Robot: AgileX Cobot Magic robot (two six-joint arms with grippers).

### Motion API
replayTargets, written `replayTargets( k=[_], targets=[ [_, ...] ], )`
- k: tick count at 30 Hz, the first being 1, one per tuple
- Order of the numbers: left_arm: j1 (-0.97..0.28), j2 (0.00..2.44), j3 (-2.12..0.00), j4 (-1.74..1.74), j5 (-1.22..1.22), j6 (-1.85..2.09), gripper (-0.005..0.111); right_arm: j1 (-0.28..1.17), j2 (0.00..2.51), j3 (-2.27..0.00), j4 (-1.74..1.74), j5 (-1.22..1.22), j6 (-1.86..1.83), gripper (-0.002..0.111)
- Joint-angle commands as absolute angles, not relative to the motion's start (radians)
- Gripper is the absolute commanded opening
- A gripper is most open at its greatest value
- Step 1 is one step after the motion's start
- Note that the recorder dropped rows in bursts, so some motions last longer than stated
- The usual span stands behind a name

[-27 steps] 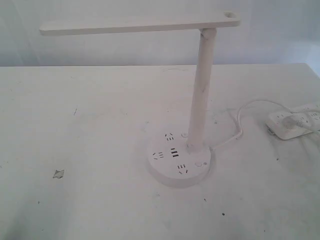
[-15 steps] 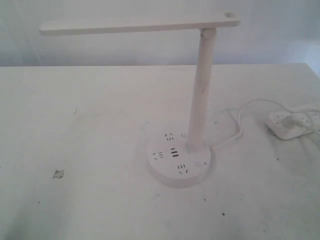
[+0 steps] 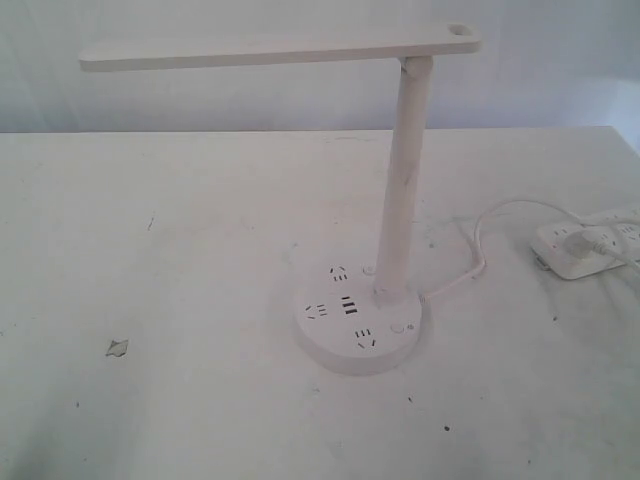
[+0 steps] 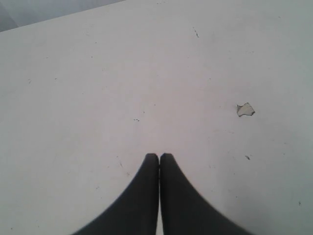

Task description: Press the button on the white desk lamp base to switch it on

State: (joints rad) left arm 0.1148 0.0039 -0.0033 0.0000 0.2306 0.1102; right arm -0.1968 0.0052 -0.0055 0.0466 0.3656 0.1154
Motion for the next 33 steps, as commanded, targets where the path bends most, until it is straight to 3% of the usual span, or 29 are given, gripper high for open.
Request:
replayTargets(
  k=[1, 26, 28, 33],
  targets=[
    [0.115, 0.0, 0.0, 0.0, 0.232, 0.109, 0.0, -0.201, 0.0, 0.0, 0.047, 0.358, 0.117, 0.0],
    [0.115, 0.0, 0.0, 0.0, 0.23, 0.109, 0.0, -0.201, 0.0, 0.0, 0.022, 0.336, 0.125, 0.0],
    [0.115, 0.0, 0.0, 0.0, 0.23, 0.109, 0.0, -0.201, 0.0, 0.0, -0.023, 0.23, 0.125, 0.0],
    [0.115, 0.0, 0.0, 0.0, 0.23, 0.109, 0.0, -0.201, 0.0, 0.0, -0.025, -0.326, 0.233, 0.0]
  ],
)
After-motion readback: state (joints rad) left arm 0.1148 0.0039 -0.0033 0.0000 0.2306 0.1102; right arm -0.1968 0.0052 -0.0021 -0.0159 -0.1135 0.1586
